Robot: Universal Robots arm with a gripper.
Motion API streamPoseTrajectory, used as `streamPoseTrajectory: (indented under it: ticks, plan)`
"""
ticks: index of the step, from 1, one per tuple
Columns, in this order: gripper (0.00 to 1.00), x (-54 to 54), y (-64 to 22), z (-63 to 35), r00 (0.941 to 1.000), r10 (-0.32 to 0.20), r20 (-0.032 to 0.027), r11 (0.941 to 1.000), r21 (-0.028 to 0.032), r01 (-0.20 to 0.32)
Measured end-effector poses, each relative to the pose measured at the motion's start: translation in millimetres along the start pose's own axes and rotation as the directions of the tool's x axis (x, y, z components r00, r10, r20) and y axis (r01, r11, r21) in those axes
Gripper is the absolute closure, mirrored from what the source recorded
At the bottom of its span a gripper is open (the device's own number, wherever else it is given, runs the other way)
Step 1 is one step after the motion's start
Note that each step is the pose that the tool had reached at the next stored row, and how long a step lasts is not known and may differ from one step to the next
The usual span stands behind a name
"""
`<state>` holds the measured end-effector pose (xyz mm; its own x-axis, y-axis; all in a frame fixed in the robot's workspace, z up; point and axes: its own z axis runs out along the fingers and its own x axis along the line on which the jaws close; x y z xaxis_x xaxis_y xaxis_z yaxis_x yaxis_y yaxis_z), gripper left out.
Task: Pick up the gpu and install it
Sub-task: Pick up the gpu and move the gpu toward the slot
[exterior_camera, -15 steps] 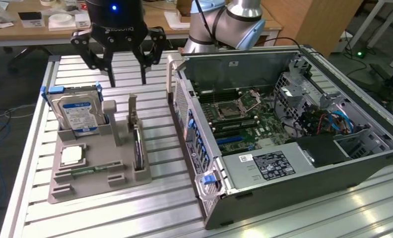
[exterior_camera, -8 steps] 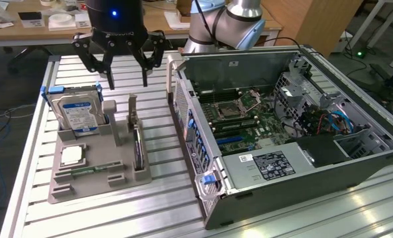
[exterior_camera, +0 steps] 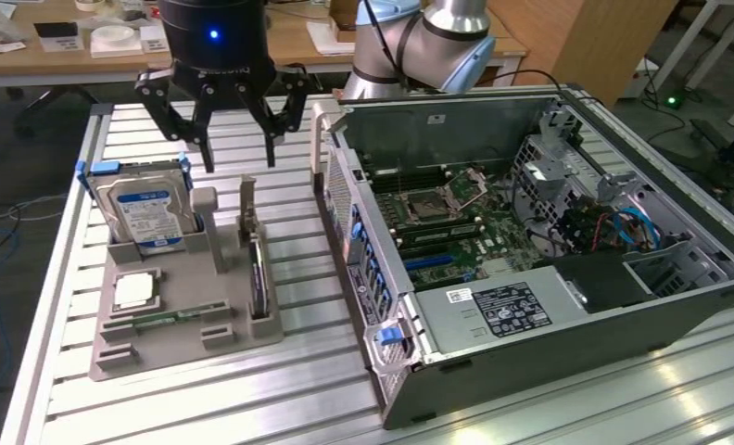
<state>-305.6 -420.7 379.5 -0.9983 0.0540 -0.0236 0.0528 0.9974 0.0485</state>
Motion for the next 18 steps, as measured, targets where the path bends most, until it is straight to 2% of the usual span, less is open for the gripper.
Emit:
streamPoseTrajectory:
  ticks: [13,18]
  plan:
    - [0.35,0.2,-0.2,4.2,1.0000,0.000,0.0000,1.0000,-0.0002,0.000]
    - [0.35,0.4,-0.6,12.3,1.0000,0.000,-0.0001,1.0000,-0.0002,0.000]
